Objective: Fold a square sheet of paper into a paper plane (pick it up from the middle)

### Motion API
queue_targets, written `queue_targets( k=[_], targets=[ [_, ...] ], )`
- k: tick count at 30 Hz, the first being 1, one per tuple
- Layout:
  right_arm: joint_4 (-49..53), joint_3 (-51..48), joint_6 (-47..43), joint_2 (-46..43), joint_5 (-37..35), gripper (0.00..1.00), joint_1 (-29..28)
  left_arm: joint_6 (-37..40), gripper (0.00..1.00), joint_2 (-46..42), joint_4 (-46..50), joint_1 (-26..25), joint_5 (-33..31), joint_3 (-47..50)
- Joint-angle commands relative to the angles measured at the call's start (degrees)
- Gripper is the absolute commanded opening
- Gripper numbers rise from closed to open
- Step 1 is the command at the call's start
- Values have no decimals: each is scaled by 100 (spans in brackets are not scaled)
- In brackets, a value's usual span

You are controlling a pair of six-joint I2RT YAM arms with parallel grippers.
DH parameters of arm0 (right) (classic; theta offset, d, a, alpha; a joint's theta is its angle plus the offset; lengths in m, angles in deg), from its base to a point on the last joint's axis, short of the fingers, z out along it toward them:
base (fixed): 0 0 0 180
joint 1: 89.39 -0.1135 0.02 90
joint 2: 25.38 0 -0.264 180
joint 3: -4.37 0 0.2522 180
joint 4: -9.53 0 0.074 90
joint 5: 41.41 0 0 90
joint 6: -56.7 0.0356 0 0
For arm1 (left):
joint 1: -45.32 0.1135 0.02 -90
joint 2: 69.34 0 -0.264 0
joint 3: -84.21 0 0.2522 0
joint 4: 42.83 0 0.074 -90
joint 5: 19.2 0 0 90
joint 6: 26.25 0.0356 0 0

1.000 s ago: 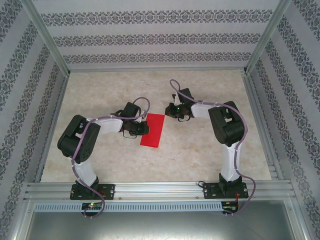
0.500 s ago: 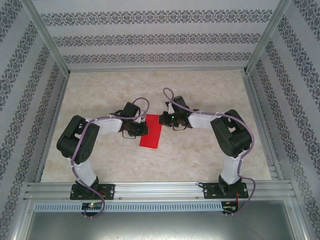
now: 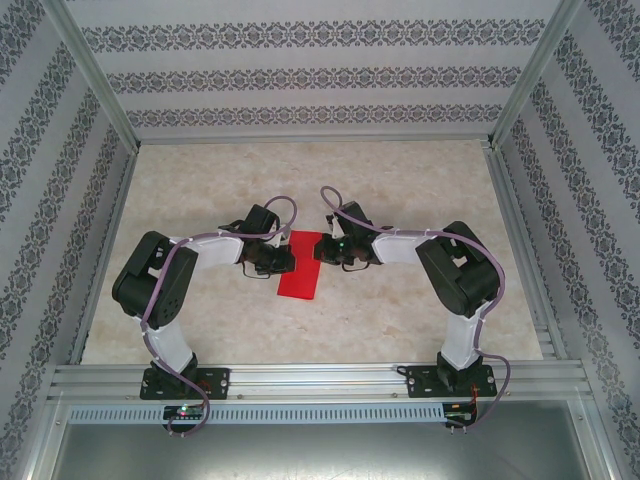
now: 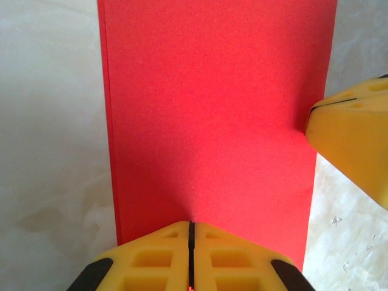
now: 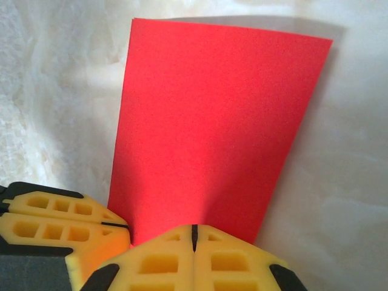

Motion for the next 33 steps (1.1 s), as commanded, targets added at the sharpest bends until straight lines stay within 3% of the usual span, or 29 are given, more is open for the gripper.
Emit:
queue_targets(
  k=[1, 11, 18, 33],
  targets=[
    [307, -93, -204, 26, -226, 2, 28, -55, 11, 53, 724, 56, -128, 115],
    [671, -203, -396, -447, -308, 13, 499, -58, 11, 101, 645, 48, -116, 184],
    [454, 84, -280, -119, 24, 26, 581, -46, 11, 114, 628, 50, -118, 161],
    [605, 935, -340, 596, 214, 34, 590, 60, 11, 104, 672, 48, -213, 196]
  ],
)
